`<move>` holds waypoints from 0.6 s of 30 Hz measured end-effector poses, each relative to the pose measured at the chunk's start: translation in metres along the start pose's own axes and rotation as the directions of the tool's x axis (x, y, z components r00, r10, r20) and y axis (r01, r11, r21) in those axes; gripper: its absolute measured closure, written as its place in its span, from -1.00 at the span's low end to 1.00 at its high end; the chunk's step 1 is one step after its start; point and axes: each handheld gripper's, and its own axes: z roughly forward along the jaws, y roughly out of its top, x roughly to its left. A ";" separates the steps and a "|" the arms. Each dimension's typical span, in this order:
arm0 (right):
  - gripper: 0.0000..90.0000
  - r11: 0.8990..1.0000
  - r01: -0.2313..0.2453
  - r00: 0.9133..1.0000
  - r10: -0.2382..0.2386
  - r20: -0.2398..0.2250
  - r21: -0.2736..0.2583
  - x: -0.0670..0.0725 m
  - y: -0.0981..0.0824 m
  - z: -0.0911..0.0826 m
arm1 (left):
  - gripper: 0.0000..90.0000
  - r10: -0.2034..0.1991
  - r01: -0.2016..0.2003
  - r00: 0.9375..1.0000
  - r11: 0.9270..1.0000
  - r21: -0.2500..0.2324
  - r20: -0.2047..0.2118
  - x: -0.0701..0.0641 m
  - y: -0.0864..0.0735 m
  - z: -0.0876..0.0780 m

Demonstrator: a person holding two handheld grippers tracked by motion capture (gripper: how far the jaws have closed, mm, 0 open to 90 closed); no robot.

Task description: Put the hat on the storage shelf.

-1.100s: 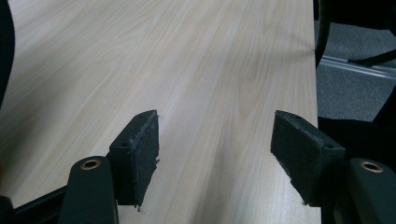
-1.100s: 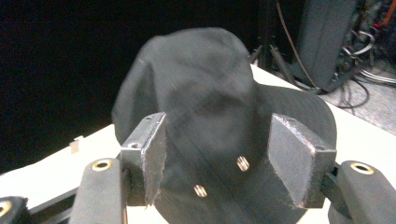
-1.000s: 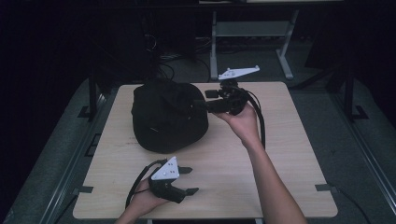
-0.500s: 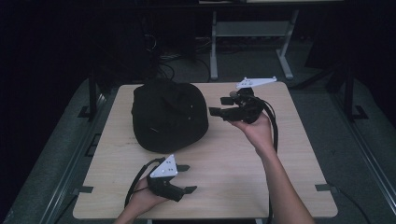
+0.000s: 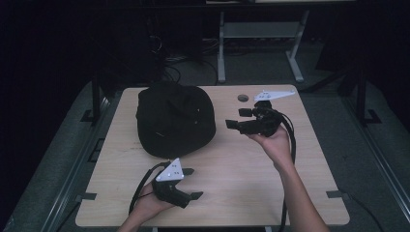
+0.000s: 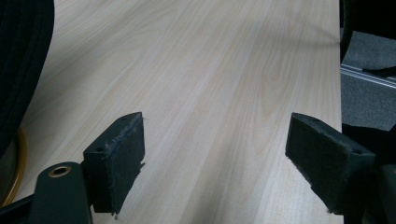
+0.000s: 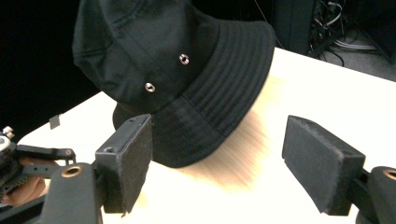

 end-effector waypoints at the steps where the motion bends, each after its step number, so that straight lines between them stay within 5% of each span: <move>1: -0.49 1.000 -0.006 1.000 0.006 0.004 -0.003 -0.002 -0.003 -0.002 | -0.60 -0.004 0.004 1.000 1.000 -0.003 0.000 0.000 0.000 0.000; 18: -0.52 0.999 -0.053 0.998 0.052 0.021 0.012 -0.013 -0.037 -0.018 | -0.61 -0.017 0.017 1.000 1.000 -0.002 -0.012 0.001 -0.002 0.000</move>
